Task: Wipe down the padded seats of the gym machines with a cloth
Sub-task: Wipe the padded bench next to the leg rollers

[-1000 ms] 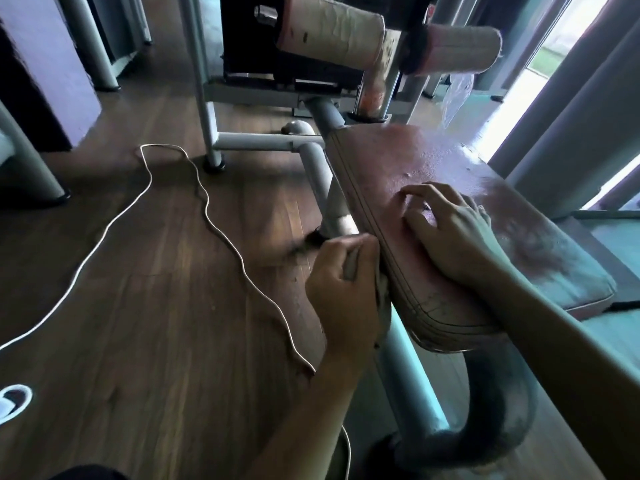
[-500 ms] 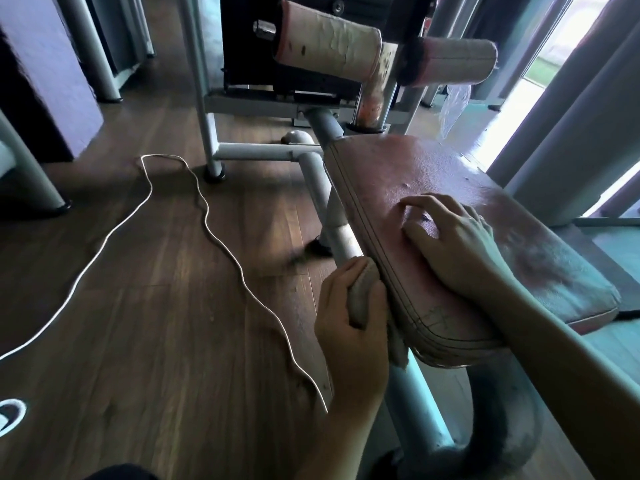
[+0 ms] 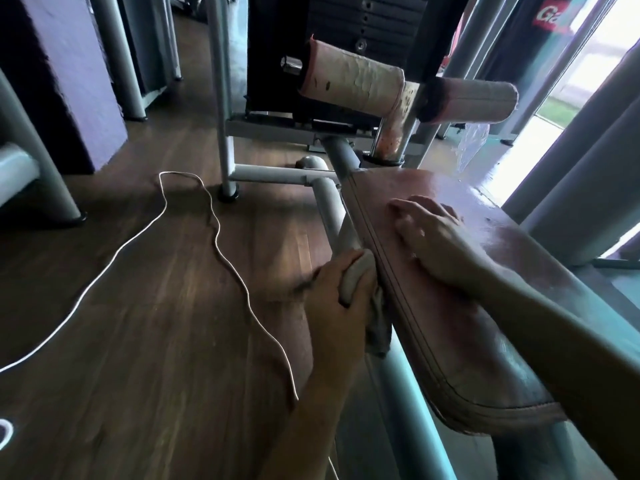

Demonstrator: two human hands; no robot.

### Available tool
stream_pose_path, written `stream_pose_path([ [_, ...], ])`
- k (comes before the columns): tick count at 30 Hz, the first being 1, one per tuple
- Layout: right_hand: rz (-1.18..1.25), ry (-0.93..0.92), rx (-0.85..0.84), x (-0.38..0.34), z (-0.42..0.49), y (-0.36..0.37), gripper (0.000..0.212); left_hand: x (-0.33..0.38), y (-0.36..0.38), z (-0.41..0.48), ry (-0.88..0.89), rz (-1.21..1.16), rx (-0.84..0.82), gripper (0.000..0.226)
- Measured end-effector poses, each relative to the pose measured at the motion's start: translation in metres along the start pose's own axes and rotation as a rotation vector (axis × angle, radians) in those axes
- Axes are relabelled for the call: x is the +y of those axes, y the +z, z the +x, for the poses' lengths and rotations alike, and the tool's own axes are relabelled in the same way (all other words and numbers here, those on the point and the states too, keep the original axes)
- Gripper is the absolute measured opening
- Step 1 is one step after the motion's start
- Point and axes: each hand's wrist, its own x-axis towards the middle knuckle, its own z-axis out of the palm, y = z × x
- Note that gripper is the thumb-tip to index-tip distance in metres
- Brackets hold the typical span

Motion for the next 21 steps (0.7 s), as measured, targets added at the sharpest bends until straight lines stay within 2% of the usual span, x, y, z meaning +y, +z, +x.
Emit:
stream_pose_path([
  [2,-0.020,0.018,0.036,0.003,0.003,0.009,0.064,-0.005,0.004,-0.002,-0.051,-0.047,-0.008,0.035],
  [6,0.011,0.030,0.100,0.004,0.004,0.011,0.052,0.001,0.009,-0.036,-0.033,-0.032,0.069,0.026],
  [12,0.016,0.023,0.130,0.006,0.006,0.014,0.049,-0.027,0.022,0.052,-0.009,0.049,0.048,0.018],
  [14,0.012,0.029,0.130,0.006,0.006,0.014,0.049,-0.024,0.020,0.040,-0.024,0.043,0.036,0.021],
  [17,0.011,0.034,0.131,0.008,0.007,0.015,0.049,-0.011,0.010,-0.004,0.059,0.043,0.005,0.027],
  [21,0.006,0.037,0.129,0.007,0.006,0.015,0.049,-0.019,0.014,0.032,0.057,0.106,-0.001,0.024],
])
